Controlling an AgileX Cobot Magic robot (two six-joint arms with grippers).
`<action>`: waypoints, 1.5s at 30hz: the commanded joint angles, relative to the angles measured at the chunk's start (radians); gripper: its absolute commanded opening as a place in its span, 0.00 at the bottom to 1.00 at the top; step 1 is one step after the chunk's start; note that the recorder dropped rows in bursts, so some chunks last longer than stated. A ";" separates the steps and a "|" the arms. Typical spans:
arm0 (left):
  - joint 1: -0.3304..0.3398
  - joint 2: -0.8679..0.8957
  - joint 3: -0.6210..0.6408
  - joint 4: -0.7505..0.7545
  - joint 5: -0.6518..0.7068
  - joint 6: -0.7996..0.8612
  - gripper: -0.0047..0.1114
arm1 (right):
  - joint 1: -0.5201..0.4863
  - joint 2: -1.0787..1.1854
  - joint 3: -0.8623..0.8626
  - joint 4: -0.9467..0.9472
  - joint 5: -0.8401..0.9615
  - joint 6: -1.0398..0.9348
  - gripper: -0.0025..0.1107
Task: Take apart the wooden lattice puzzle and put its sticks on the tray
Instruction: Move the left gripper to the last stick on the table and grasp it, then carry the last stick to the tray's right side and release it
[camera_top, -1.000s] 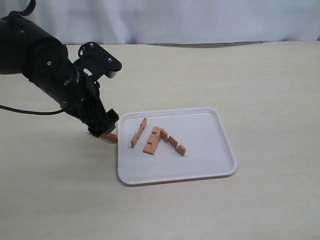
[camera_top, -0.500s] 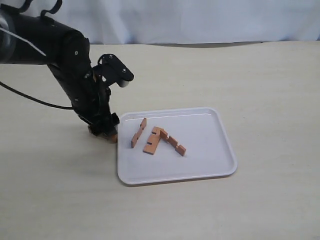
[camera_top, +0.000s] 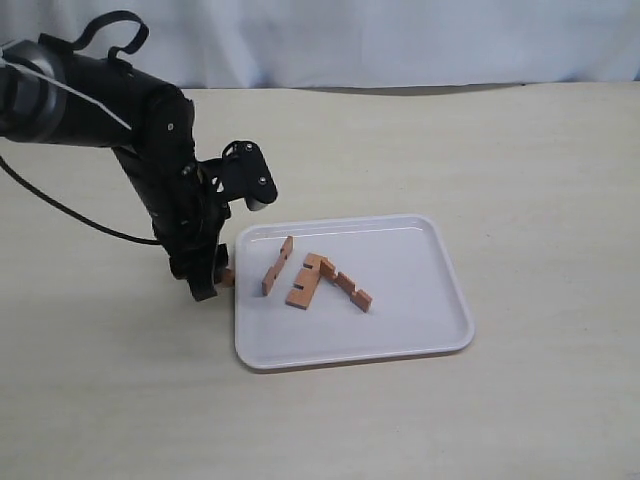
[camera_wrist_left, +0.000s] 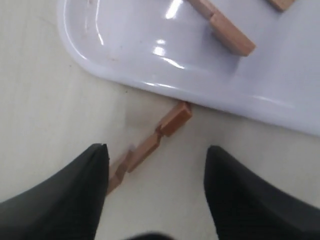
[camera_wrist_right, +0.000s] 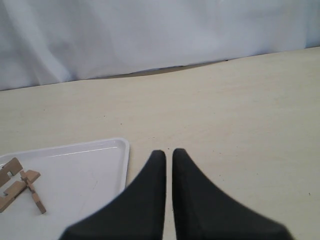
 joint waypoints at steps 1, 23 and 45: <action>-0.003 0.003 0.051 0.000 -0.114 0.025 0.50 | -0.004 0.008 0.004 -0.001 -0.013 0.001 0.06; -0.003 0.012 0.070 0.022 -0.149 0.014 0.50 | -0.004 0.008 0.004 -0.001 -0.013 0.001 0.06; 0.002 0.004 0.051 0.101 0.009 -0.009 0.04 | -0.004 0.008 0.004 -0.001 -0.013 0.001 0.06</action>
